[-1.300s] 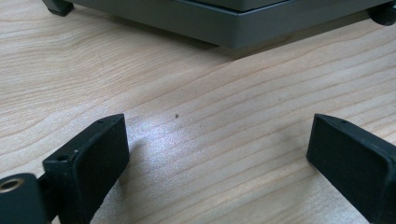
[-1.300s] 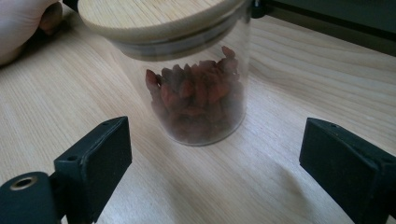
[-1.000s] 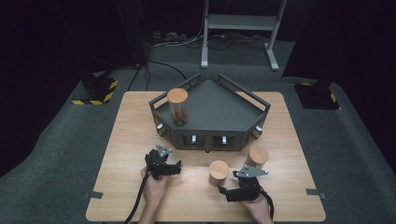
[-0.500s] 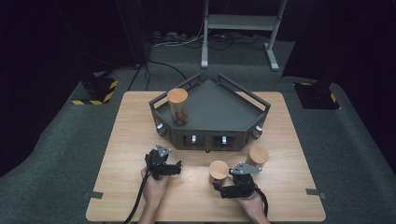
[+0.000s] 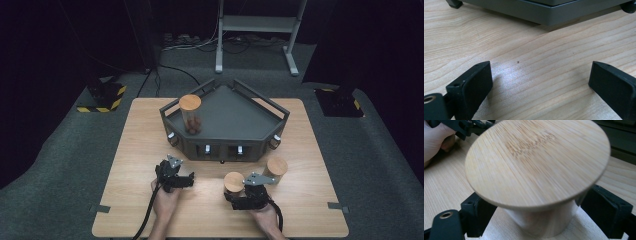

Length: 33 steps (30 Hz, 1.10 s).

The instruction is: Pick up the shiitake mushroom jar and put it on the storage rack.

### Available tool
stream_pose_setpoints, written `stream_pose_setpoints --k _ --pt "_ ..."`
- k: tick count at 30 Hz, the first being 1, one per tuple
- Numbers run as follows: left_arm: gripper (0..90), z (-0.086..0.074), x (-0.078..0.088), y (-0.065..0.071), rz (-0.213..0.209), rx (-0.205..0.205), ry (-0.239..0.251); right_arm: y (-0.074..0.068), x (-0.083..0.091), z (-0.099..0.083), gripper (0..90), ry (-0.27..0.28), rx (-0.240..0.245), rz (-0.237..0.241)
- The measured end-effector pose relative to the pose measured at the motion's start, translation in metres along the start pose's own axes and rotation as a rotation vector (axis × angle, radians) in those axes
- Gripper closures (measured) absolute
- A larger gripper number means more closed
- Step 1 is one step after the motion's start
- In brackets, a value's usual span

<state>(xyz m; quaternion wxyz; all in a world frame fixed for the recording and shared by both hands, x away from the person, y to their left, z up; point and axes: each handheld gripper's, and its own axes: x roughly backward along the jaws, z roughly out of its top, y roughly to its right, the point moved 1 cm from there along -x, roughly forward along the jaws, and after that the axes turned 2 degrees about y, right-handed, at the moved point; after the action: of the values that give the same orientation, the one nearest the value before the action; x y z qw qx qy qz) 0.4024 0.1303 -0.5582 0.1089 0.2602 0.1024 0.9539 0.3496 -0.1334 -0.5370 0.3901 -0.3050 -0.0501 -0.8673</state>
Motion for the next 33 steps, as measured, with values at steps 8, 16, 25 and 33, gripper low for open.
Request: stream_pose_setpoints --k 8,16,25,33 --pt "5.0 0.0000 0.0000 0.0000 0.000 0.000 0.000 -0.0034 -0.0026 0.0022 17.6 -0.001 0.001 -0.015" --pt "5.0 0.0000 0.0000 0.0001 0.000 0.001 0.000 -0.0045 -0.0038 0.0021 21.4 0.007 0.015 -0.040" --pt "5.0 0.0000 0.0000 0.0001 0.000 0.002 0.001 -0.0094 -0.0030 0.0028 24.3 0.027 0.060 -0.087" --pt "5.0 0.0000 0.0000 0.0000 0.000 0.000 0.000 -0.0087 -0.0008 0.0061 25.5 0.028 0.064 -0.097"
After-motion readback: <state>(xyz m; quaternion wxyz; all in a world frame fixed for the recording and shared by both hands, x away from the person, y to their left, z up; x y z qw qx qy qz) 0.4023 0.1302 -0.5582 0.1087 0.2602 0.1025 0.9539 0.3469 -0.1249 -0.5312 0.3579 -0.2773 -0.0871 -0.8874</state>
